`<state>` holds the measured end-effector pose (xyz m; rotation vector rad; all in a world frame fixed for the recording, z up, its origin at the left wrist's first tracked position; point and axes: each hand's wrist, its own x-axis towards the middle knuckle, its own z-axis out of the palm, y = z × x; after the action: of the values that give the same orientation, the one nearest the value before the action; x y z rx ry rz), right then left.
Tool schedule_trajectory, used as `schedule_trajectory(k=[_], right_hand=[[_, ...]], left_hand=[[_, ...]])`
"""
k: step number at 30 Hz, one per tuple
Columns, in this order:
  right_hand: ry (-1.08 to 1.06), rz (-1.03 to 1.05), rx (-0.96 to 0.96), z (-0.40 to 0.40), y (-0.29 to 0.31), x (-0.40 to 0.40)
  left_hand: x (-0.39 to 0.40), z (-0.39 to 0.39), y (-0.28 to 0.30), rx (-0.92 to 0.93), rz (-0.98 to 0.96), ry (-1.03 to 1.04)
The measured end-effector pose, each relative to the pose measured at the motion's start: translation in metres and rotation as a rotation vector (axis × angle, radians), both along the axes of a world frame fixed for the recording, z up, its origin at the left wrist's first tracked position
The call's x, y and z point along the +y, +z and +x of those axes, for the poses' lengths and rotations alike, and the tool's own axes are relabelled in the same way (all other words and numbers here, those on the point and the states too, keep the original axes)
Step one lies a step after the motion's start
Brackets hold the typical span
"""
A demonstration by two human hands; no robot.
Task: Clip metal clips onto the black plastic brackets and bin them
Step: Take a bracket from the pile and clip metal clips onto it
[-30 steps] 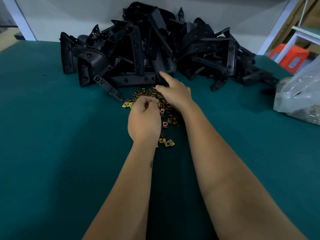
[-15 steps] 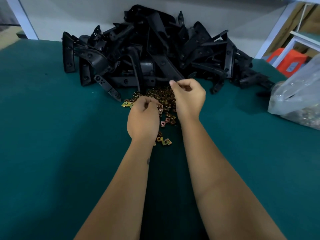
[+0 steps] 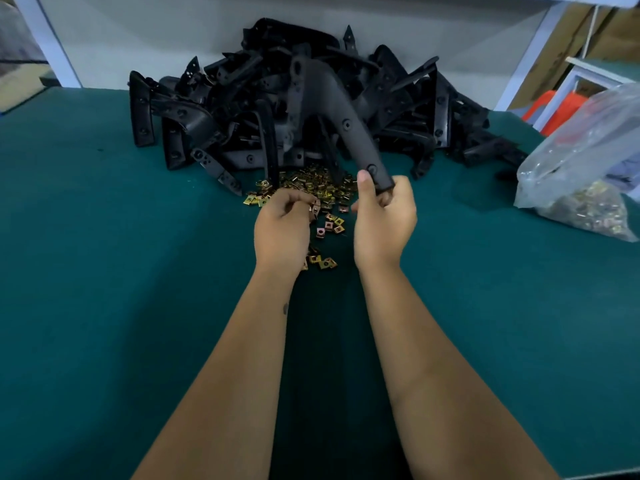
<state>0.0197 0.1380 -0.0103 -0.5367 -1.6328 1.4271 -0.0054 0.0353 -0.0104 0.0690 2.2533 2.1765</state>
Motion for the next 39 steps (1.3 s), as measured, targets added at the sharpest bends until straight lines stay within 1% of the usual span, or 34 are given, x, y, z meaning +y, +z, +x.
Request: schedule_trajectory(k=[2,4,5,8,10,14,17,18,19,21,24,27,30,32,33,35,37,39], right_hand=[[0.052,-0.012,0.006,0.002,0.000,-0.001],[0.100,-0.075,0.023,0.001,0.001,-0.002],[0.128,-0.111,0.031,0.001,0.002,-0.001],[0.199,-0.174,0.052,0.000,0.005,0.004],[0.229,-0.222,0.079,0.000,0.006,0.010],[0.302,-0.353,0.096,0.000,0.008,0.022],[0.368,-0.467,0.154,-0.001,0.008,0.026],[0.380,-0.515,0.189,0.000,0.007,0.027],[0.386,-0.563,0.221,0.000,0.007,0.029],[0.392,-0.628,0.265,0.000,0.007,0.033],[0.430,-0.654,0.281,-0.001,0.009,0.034],[0.456,-0.595,0.225,-0.002,0.010,0.029],[0.495,-0.496,0.166,0.000,0.012,0.027],[0.529,-0.492,0.147,0.002,0.014,0.026],[0.529,-0.488,0.127,0.002,0.015,0.025],[0.487,-0.428,0.049,0.002,0.014,0.024],[0.417,-0.236,-0.098,0.002,0.011,0.021],[0.402,0.036,-0.250,0.002,0.006,0.016]], left_hand=[[-0.001,0.001,0.002,0.008,0.028,0.010],[-0.001,0.001,0.005,0.003,0.075,0.029],[-0.002,0.001,0.006,-0.010,0.124,0.042],[-0.006,-0.004,0.007,-0.076,0.350,0.101],[-0.009,-0.008,0.007,-0.083,0.410,0.116],[-0.012,-0.013,0.008,-0.114,0.526,0.077],[-0.014,-0.010,0.013,-0.204,0.677,-0.010],[-0.016,-0.009,0.014,-0.235,0.693,-0.052],[-0.018,-0.008,0.015,-0.249,0.667,-0.104],[-0.018,-0.004,0.015,-0.239,0.574,-0.243],[-0.011,0.002,0.017,-0.255,0.446,-0.425],[-0.010,0.004,0.018,-0.248,0.285,-0.571],[-0.015,0.004,0.016,-0.184,0.125,-0.688],[-0.017,0.004,0.015,-0.144,0.115,-0.685],[-0.018,0.003,0.015,-0.133,0.169,-0.641],[-0.018,0.001,0.016,-0.141,0.361,-0.481],[-0.019,-0.004,0.016,-0.147,0.544,-0.308],[-0.022,-0.009,0.016,-0.134,0.684,-0.182]])
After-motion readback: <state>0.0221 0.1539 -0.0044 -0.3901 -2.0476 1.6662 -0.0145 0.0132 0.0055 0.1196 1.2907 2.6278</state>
